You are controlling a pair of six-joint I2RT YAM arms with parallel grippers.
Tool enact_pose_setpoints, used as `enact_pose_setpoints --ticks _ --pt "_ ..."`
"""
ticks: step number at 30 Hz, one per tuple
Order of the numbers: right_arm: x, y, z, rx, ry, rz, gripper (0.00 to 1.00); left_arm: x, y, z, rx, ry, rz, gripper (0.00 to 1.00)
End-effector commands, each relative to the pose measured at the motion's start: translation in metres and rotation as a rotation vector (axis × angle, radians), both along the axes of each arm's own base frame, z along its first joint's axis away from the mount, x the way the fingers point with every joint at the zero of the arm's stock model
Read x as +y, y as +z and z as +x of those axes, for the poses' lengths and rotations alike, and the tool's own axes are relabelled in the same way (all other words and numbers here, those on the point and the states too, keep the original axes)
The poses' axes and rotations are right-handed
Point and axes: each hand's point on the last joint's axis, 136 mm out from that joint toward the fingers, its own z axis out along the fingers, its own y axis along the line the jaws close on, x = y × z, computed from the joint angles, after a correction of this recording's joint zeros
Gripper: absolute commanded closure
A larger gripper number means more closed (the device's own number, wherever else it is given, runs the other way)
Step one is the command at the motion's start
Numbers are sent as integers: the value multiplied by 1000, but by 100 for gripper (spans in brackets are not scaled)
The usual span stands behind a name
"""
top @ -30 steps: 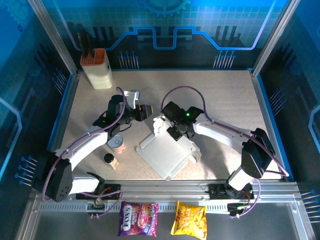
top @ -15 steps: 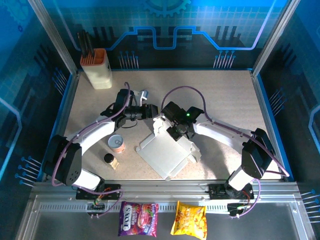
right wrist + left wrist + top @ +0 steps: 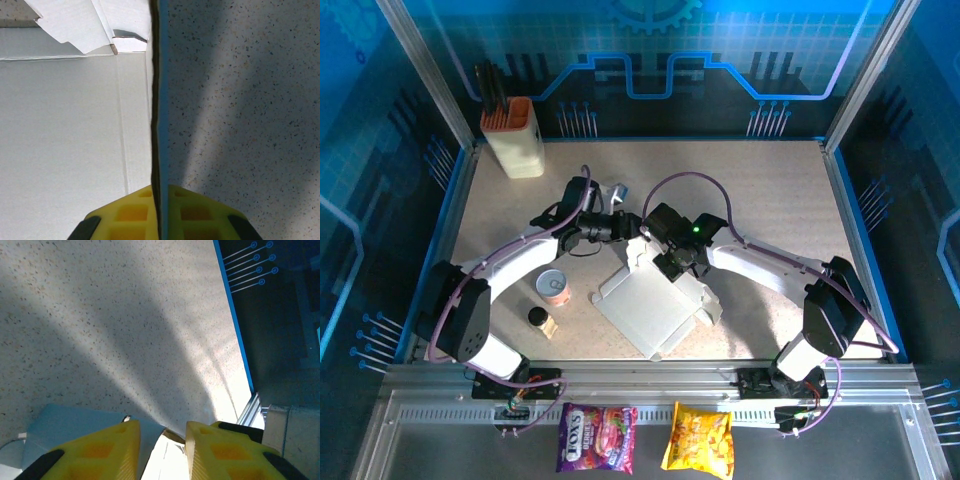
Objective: Fold the paper box
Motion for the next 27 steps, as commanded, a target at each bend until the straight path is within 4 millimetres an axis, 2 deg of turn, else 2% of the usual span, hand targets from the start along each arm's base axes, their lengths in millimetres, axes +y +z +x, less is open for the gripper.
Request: enact_pose_setpoints --ticks 1,12,27 --pt "2 -22 -12 68 14 -34 100 -7 3 -5 20 -37 3 70" --pt "1 -14 -9 32 27 -44 99 -3 -9 -8 55 -24 82 71" --pt "0 16 -11 -16 37 -1 83 -3 -21 -14 85 -27 91 72"
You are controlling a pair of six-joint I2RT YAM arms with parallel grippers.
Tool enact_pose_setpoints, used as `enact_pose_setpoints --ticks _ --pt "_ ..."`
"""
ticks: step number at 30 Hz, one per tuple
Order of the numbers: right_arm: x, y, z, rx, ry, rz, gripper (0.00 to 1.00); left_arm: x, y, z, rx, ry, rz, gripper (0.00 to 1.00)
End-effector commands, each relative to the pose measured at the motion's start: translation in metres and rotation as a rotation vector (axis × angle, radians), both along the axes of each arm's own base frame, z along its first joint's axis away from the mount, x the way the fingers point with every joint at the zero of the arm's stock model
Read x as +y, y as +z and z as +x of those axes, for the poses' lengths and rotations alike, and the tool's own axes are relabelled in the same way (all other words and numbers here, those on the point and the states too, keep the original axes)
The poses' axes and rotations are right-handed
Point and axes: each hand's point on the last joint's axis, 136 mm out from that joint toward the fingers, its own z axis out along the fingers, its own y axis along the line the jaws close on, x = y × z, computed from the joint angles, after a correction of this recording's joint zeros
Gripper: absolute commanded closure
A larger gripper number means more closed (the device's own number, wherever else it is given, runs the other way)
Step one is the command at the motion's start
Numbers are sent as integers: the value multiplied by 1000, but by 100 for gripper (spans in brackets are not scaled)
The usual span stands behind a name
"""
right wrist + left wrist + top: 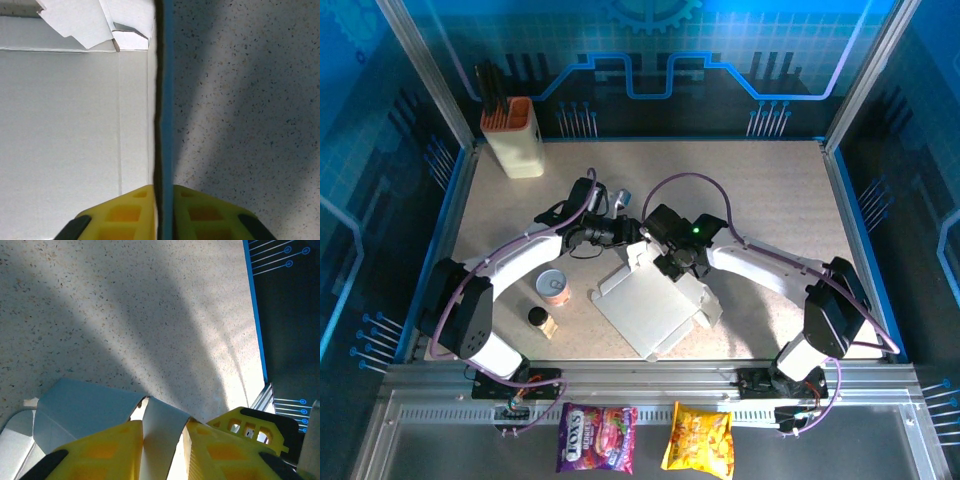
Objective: Fold the paper box
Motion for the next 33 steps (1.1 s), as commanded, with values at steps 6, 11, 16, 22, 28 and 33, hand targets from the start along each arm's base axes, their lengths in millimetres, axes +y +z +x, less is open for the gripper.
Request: enact_pose_setpoints --ticks 6,11,16,22,28,33 --pt "4 29 -11 -22 35 54 75 -2 -9 -6 17 -15 14 72" --pt "9 49 -13 -37 44 125 73 -3 -10 -8 19 -18 12 71" --pt "9 63 -11 -32 20 227 77 -3 -10 -8 19 -18 10 71" --pt "6 61 -9 5 -21 319 86 -3 -10 -10 17 -18 9 71" --pt "5 45 -12 66 -34 343 89 -3 -10 -11 18 -18 7 71" --pt "5 33 -14 101 -36 331 90 -4 -10 -9 17 -17 2 71"
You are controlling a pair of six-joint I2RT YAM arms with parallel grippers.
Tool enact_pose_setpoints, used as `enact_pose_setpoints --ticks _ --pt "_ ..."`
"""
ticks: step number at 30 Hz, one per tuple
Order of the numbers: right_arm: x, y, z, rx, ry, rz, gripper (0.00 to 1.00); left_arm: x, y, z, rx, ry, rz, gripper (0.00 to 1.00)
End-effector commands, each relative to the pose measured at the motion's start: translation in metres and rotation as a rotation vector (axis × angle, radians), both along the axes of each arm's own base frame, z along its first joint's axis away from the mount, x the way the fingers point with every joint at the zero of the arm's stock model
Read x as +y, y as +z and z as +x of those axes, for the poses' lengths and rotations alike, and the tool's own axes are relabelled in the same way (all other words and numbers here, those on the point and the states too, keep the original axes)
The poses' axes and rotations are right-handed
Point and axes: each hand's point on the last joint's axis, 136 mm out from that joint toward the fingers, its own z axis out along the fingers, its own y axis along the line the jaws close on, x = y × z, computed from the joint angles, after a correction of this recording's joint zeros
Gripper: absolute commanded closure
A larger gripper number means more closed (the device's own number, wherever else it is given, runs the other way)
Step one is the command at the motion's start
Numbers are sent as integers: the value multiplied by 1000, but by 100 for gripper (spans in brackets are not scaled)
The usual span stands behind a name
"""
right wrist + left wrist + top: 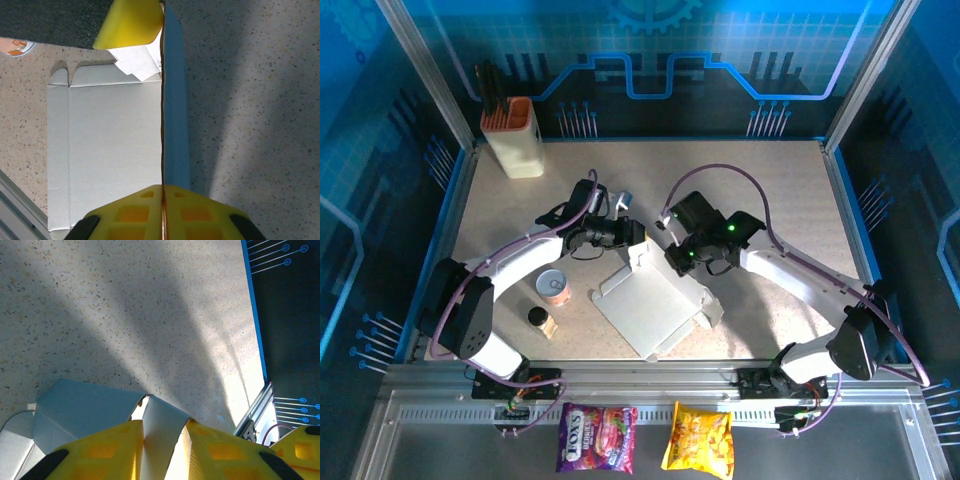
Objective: Fold the paper box
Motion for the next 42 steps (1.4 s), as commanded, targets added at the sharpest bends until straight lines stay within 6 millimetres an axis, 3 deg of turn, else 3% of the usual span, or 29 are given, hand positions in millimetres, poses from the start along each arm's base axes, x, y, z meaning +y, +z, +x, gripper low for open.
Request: enact_pose_setpoints --ticks 1,19,35,42 --pt "2 -10 -4 49 0 16 91 -2 -7 -8 25 -12 5 71" --pt "3 -25 -10 89 19 10 92 4 4 -6 -12 12 20 63" --pt "7 -26 -10 97 24 29 92 8 38 -3 -99 34 6 50" --pt "7 -25 -10 96 27 32 92 19 23 5 -77 51 141 42"
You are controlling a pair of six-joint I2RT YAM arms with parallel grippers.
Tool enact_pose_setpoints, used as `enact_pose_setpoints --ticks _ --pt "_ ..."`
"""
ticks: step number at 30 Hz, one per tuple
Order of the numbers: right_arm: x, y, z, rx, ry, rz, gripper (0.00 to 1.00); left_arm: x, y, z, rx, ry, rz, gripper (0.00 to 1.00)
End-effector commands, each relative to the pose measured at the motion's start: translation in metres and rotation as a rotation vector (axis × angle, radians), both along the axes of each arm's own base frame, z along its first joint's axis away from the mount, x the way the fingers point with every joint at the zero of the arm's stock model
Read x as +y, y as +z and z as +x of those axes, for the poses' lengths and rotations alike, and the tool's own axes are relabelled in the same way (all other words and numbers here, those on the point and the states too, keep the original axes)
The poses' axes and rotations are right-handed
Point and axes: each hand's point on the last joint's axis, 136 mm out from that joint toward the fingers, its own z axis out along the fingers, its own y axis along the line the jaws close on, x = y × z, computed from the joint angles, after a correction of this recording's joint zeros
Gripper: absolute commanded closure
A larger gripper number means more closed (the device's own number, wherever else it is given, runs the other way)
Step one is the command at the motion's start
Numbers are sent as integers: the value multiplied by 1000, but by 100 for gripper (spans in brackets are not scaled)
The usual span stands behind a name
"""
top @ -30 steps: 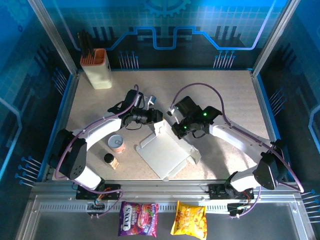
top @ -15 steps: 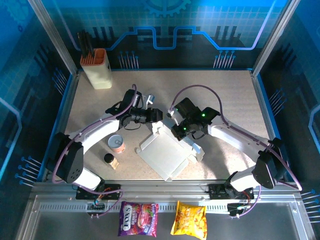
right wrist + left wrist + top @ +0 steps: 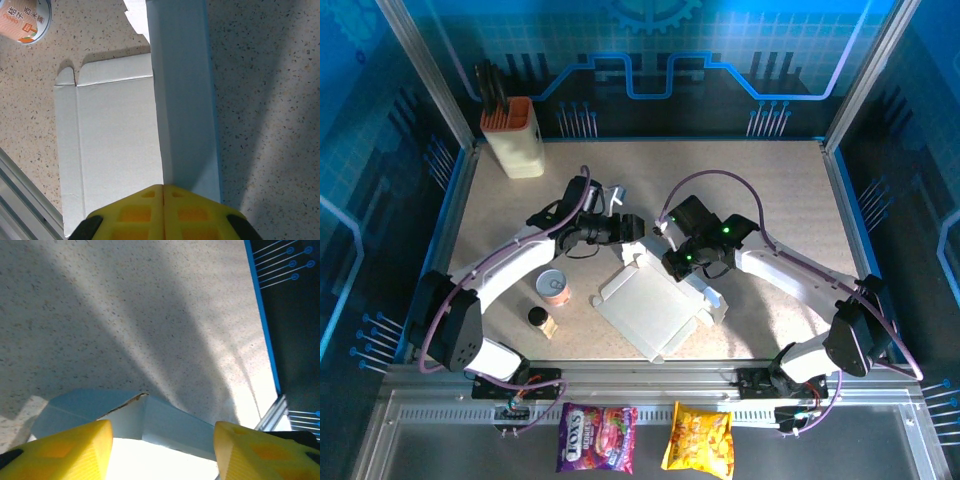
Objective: Fold the paper box
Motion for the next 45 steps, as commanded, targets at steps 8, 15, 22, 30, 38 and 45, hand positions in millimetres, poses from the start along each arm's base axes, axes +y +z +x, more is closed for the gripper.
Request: enact_pose_setpoints --ticks 8,15,22,30,38,45 --pt "-1 -5 -2 29 -6 5 92 -3 -18 6 57 -61 116 37" --pt "-1 -6 -2 29 -11 4 92 -18 -21 -6 125 -118 65 42" --pt "1 -6 -2 32 -7 9 92 -23 -34 -17 162 -130 85 52" --pt "1 -2 -2 24 -8 16 91 -18 -56 -24 182 -121 158 64" --pt "-4 16 2 -16 1 7 81 -15 -57 -28 158 -96 142 65" --pt "-31 19 10 8 21 -18 67 -13 -58 -31 152 -91 135 65"
